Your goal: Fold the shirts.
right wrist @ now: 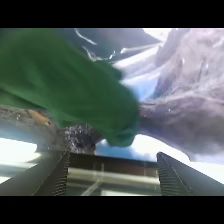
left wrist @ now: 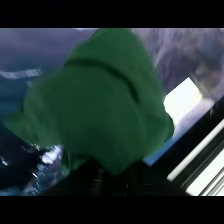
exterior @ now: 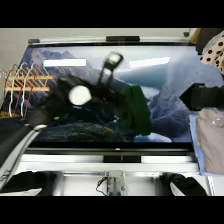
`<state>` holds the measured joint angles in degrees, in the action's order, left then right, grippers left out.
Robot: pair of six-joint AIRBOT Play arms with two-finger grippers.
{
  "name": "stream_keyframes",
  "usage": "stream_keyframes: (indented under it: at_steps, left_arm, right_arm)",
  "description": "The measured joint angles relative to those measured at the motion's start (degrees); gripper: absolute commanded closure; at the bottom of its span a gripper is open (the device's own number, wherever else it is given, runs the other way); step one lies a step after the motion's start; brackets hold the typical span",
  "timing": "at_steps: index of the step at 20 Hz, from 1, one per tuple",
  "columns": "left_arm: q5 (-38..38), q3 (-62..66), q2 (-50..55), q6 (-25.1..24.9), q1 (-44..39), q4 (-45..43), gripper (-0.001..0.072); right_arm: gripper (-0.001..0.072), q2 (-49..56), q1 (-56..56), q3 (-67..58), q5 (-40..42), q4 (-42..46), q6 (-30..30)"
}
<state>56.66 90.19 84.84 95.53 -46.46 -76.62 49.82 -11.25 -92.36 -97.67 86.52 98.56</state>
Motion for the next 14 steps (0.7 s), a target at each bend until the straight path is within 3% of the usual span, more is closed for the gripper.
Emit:
stream_keyframes:
  at_steps: [5,11,14]
  left_arm:
    - [3.30,0.17,3.93,4.31,4.57,0.07,0.0229]
    - [18.82,-1.90,3.06,2.47,17.70,0.26,0.0229]
    - [15.10,-6.91,4.02,1.99,19.41,5.46,0.0202]
  right_arm:
    - [0.0051,1.68,0.04,7.39,0.28,0.44,0.00]
    - [0.0051,9.27,5.29,25.53,7.04,-2.01,-7.30]
    - [0.0051,14.21,10.80,31.21,10.05,-6.86,-10.03]
